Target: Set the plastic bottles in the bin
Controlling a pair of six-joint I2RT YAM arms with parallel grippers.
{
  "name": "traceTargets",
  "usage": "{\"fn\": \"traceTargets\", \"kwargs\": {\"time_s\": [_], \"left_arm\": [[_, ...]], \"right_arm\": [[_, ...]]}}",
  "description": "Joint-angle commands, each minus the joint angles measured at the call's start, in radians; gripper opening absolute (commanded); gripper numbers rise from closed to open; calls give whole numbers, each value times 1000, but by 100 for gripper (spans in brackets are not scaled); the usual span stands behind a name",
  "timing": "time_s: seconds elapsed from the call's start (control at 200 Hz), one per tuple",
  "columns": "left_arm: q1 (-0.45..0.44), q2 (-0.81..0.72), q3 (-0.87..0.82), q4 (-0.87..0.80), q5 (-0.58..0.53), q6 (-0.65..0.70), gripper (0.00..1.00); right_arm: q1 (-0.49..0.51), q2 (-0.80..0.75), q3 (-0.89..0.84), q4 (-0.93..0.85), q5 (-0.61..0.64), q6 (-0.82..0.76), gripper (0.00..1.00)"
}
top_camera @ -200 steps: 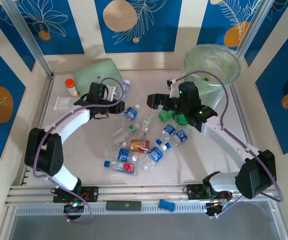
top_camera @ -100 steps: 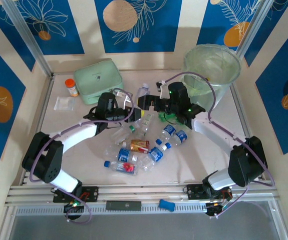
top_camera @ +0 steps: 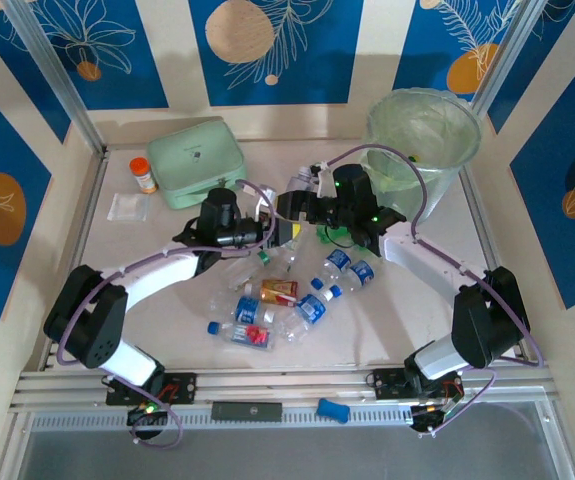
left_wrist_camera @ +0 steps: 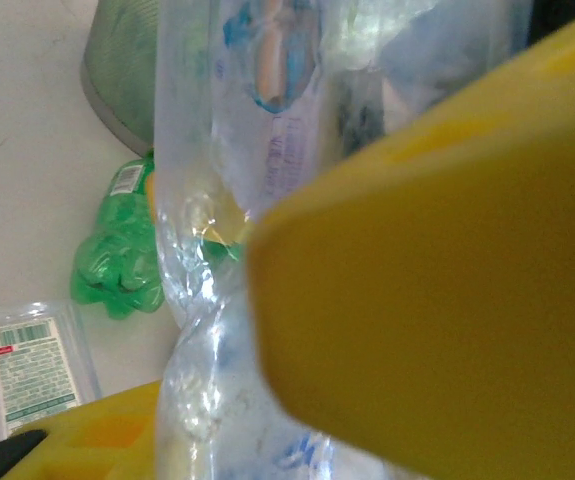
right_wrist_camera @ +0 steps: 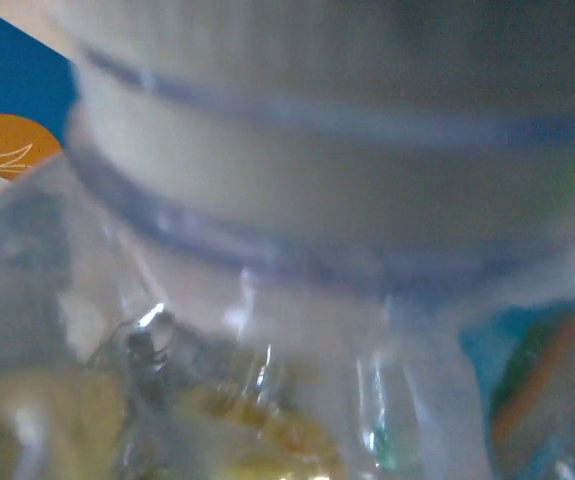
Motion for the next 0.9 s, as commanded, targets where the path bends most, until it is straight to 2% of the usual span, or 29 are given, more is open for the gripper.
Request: {"fn": "traceTargets", "kwargs": {"time_s": [0.0, 0.215, 0.305, 0.375, 0.51, 0.71, 0.895], "left_arm": [[-17, -2, -2, 42, 38, -6, 46], [-31, 0, 2, 40, 43, -5, 46], [-33, -3, 1, 37, 41, -4, 49], [-34, -7, -1, 35, 41, -4, 54], [-34, -17, -9, 41, 37, -6, 75], [-32, -50, -50, 45, 22, -3, 80], [-18, -109, -119, 10, -60, 17, 89]], "right_arm": [[-8, -8, 8, 25, -9, -1, 77], [-19, -29, -13, 34, -9, -1, 58], [-22, -34, -16, 32, -6, -1, 50], [-23, -39, -15, 27, -4, -3, 49], [-24, -46, -7, 7, 13, -17, 48], [-41, -53, 35, -74, 77, -77, 47], [-66, -60, 149, -212, 153, -181, 48]]}}
